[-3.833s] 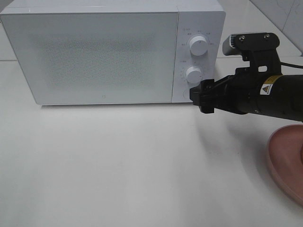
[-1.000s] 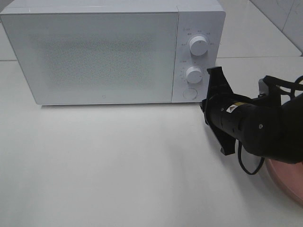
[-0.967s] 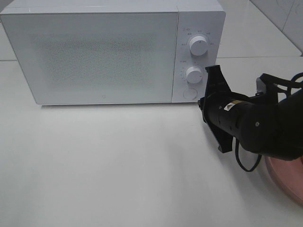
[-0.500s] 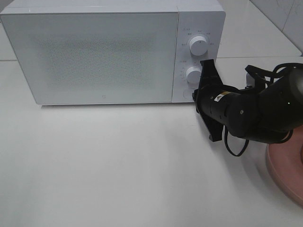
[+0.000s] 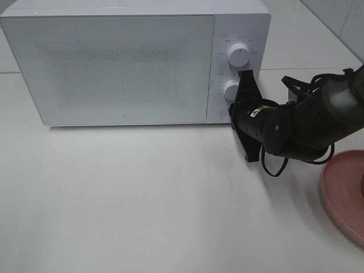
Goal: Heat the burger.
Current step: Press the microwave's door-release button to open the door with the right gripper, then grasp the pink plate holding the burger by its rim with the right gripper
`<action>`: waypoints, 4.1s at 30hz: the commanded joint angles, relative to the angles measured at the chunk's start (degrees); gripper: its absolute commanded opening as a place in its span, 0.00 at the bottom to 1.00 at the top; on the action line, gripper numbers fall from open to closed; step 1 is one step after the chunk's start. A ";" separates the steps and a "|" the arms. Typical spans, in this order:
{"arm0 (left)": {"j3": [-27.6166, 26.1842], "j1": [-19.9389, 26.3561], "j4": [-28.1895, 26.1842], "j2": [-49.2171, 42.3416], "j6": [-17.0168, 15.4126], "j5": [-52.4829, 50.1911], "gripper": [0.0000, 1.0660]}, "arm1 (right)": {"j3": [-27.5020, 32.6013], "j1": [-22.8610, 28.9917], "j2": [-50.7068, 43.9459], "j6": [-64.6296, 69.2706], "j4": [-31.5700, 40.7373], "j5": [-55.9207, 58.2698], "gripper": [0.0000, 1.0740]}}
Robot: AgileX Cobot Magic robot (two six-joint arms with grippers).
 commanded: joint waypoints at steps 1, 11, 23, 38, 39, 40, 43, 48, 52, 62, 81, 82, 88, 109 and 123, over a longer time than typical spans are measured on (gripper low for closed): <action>0.11 0.23 -0.23 -0.17 -0.06 -0.06 0.92 | -1.26 -0.74 1.26 0.63 -0.17 -0.11 0.00; 0.11 0.23 -0.17 -0.17 0.00 -0.06 0.92 | -2.98 -0.74 2.64 1.55 0.11 0.92 0.00; 0.11 0.23 -0.17 -0.17 0.00 -0.06 0.92 | -4.58 -0.74 3.95 1.49 0.11 -4.64 0.00; 0.11 0.23 -0.11 -0.17 0.06 -0.06 0.92 | -4.58 -0.69 3.78 2.23 1.15 -15.64 0.00; 0.11 0.23 -0.11 -0.17 0.06 -0.06 0.92 | -4.58 -0.69 3.78 2.23 1.72 -16.16 0.00; 0.11 0.23 -0.11 -0.17 0.06 -0.06 0.92 | -4.58 -0.69 3.78 2.18 2.69 -17.19 0.00; 0.11 0.23 -0.11 -0.17 0.06 -0.06 0.92 | -4.81 -0.69 3.78 2.18 2.81 -17.48 0.00; 0.11 0.23 -0.11 -0.17 0.00 -0.06 0.92 | -9.85 -0.74 6.65 1.72 2.86 -21.66 0.00; 0.11 0.23 -0.11 -0.17 0.00 -0.06 0.92 | -11.75 -0.74 7.73 1.83 2.75 -22.06 0.00; 0.11 0.23 -0.06 -0.17 0.00 -0.06 0.92 | -12.55 -0.74 7.91 0.06 2.86 -23.26 0.00; 0.11 0.23 0.00 -0.17 0.06 -0.06 0.92 | -6.25 0.11 3.55 0.69 3.04 -9.97 0.00; 0.11 0.23 0.00 -0.17 0.06 -0.06 0.92 | -5.79 0.11 2.98 0.74 2.64 -7.68 0.00; 0.11 0.23 0.00 -0.17 0.06 -0.06 0.92 | -3.67 0.11 0.40 0.40 2.12 -1.66 0.00; 0.11 0.23 0.00 -0.17 0.06 -0.06 0.92 | 9.28 0.11 -14.38 -10.43 1.89 8.88 0.01; 0.11 0.23 0.00 -0.17 0.06 -0.06 0.92 | 11.52 0.11 -24.29 -29.74 1.60 20.45 0.02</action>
